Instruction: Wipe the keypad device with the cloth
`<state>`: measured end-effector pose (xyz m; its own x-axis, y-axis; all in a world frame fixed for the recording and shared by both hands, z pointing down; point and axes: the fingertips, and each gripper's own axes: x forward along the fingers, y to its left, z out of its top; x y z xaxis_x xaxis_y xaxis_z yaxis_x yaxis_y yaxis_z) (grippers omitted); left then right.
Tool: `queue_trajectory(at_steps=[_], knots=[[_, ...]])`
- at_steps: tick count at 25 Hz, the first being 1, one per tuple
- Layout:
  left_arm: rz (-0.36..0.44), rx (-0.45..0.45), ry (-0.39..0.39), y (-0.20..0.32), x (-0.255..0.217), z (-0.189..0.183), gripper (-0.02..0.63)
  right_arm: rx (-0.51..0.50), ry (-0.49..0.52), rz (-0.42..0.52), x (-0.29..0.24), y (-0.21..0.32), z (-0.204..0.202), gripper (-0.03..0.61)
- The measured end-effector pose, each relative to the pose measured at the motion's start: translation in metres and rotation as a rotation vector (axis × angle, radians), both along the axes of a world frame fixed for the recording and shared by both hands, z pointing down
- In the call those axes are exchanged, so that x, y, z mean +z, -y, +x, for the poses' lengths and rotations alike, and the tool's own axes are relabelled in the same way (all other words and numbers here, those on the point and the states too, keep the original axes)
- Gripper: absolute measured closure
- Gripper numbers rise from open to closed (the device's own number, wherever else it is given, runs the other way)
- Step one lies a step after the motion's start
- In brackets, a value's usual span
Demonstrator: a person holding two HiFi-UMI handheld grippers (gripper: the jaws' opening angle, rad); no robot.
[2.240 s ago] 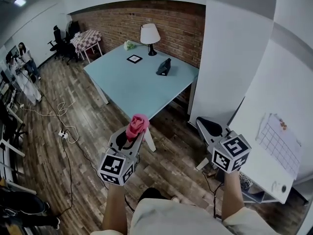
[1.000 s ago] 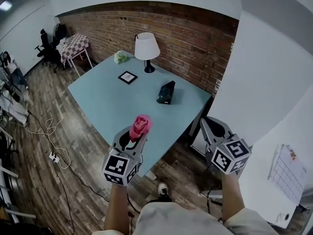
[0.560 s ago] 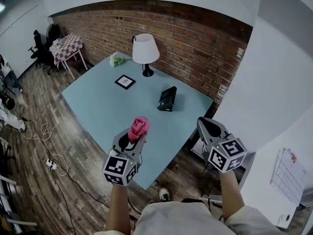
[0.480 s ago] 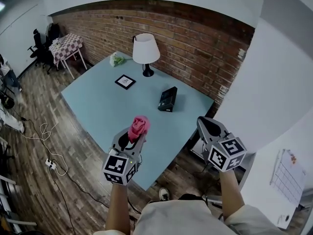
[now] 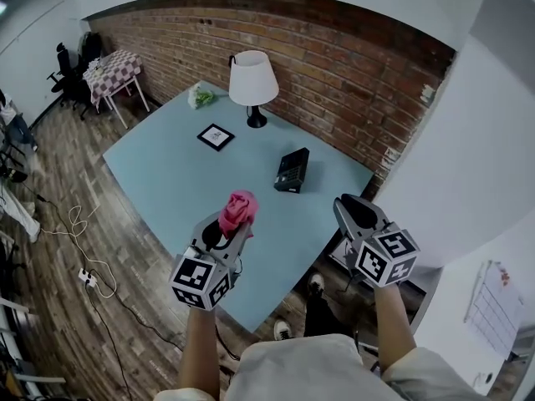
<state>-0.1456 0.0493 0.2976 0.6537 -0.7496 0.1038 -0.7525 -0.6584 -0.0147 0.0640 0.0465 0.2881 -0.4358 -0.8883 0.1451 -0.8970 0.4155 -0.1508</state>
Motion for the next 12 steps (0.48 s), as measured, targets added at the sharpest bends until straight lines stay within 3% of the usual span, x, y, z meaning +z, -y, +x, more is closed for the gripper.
queue_trajectory(at_steps=[7, 12], knots=[[-0.023, 0.024, -0.037, 0.046, 0.01, 0.02, 0.449, 0.01, -0.017, -0.056, 0.024, 0.052, 0.012, 0.488], [-0.115, 0.02, -0.009, 0.093, 0.04, 0.039, 0.448, 0.005, -0.022, -0.106, 0.05, 0.096, 0.019, 0.488]])
